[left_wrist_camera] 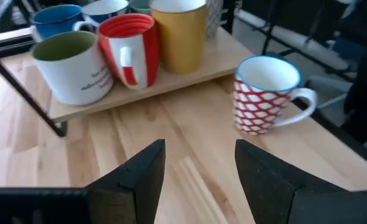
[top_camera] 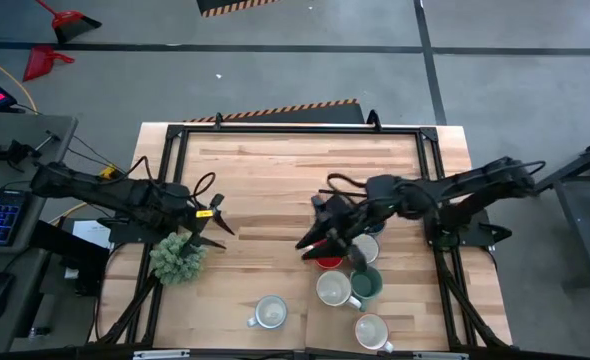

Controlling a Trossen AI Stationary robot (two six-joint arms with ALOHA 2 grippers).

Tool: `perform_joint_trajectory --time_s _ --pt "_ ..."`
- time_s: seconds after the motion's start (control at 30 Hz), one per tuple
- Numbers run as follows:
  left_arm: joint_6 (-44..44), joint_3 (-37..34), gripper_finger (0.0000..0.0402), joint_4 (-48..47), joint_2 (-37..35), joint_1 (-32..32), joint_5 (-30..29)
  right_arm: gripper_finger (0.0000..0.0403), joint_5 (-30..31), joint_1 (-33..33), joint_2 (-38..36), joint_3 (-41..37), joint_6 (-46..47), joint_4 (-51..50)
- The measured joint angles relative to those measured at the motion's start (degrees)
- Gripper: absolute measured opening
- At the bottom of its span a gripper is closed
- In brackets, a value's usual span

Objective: Place coffee mugs
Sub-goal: Put the red and white mug on the shelf

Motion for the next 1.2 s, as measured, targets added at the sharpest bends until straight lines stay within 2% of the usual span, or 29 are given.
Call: perform_joint_trajectory --time_s 0.07,0.2,0.3,0.43,0.6,0.67,0.87,0.97,1.07,1.2 --pt "-0.05 -0.98 0.0184 0.81 -0.85 1.09 2.62 0.0108 -0.01 0.68 3.19 3.73 0.10 -0.92" --pt "-4.27 -4.77 0.0184 4.46 -3.66 3.05 3.07 0.0108 -0.02 1.89 9.66 10.68 0.72 -7.65" --pt "-5.67 -5.69 0.0184 6.51 -5.89 3.74 1.54 0.0108 -0.31 2.61 13.50 14.94 -0.67 -10.56" --pt "-6.75 -7.71 0.0184 7.14 -8.23 4.38 -3.67 0.0108 -0.42 3.11 18.34 18.69 0.36 -12.27" --pt "-9.92 -11.20 0.0184 15.21 -9.87 4.35 -4.86 0.0108 -3.76 3.72 24.00 20.02 6.02 -14.53" --pt "-9.99 -11.83 0.0184 15.10 -10.08 4.35 -5.99 0.0108 -3.89 4.05 25.29 20.13 7.06 -14.27" --pt "-10.81 -12.06 0.0184 9.33 -9.46 4.35 -11.11 0.0108 0.15 5.64 28.46 20.13 7.05 -14.17" --pt "-15.29 -12.06 0.0184 10.94 -9.53 4.27 -11.11 0.0108 2.07 5.91 28.84 20.13 6.29 -13.89" --pt "-15.06 -12.06 0.0184 15.89 -9.69 4.27 -10.46 0.0108 3.50 6.04 28.87 20.13 6.66 -13.59" --pt "-16.14 -12.04 0.0184 21.18 -9.95 4.27 -10.44 0.0108 -4.56 5.92 28.94 21.45 4.32 -9.76"
